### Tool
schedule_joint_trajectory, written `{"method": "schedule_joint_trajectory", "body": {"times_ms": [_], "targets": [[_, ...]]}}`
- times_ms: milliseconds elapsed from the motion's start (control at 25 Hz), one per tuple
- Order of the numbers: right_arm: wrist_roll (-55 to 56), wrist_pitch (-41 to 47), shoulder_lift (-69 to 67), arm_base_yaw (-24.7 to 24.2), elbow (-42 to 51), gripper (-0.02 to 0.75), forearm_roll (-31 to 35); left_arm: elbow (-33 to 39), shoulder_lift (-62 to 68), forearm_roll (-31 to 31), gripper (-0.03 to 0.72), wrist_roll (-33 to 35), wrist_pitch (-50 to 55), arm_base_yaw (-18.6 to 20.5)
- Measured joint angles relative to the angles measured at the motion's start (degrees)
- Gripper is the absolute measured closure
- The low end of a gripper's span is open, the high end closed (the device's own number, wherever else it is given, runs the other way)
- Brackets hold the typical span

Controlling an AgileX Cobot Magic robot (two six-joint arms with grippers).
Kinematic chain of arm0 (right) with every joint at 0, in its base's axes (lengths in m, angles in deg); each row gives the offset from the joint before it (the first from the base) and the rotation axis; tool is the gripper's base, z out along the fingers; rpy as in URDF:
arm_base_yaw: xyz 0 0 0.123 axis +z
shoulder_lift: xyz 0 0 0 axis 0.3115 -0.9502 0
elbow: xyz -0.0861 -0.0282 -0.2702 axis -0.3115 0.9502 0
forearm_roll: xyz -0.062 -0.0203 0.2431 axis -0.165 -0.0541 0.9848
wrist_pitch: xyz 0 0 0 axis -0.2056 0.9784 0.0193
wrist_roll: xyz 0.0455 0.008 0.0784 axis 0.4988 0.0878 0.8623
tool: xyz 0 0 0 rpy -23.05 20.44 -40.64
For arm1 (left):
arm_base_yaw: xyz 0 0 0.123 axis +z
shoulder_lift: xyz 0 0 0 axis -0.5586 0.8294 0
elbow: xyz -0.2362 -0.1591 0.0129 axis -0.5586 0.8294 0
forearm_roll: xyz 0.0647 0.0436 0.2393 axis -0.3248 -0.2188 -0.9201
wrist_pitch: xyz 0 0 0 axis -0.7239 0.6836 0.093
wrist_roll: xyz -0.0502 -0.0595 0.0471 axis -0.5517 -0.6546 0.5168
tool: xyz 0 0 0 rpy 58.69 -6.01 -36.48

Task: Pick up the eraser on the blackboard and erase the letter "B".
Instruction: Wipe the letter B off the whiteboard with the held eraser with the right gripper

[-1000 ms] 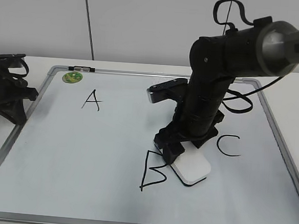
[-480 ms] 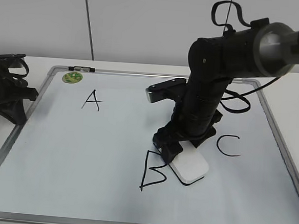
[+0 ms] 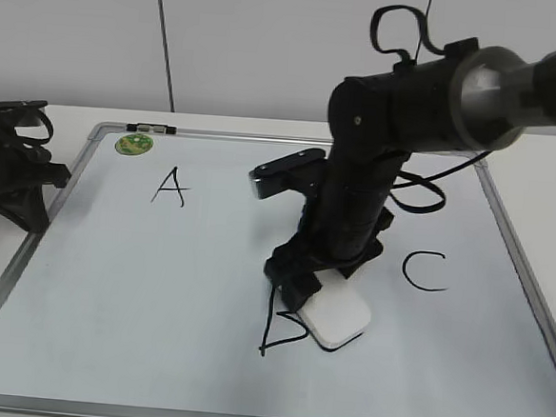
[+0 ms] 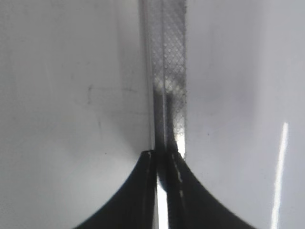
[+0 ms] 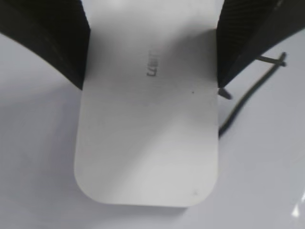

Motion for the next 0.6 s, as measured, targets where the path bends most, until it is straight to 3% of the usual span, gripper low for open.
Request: {"method": "schedule_joint_trajectory", "body": {"times_ms": [360, 600], "targets": [[-1.06, -1.06, -0.56, 13.27, -0.73, 0.192, 4.51, 0.0, 0.0, 0.0, 0.677, 0.0, 0.0, 0.0], [-1.33, -0.84, -1.17, 15.33, -2.1, 0.192, 3.63, 0.0, 0.0, 0.0, 0.677, 0.0, 0.0, 0.0]]}}
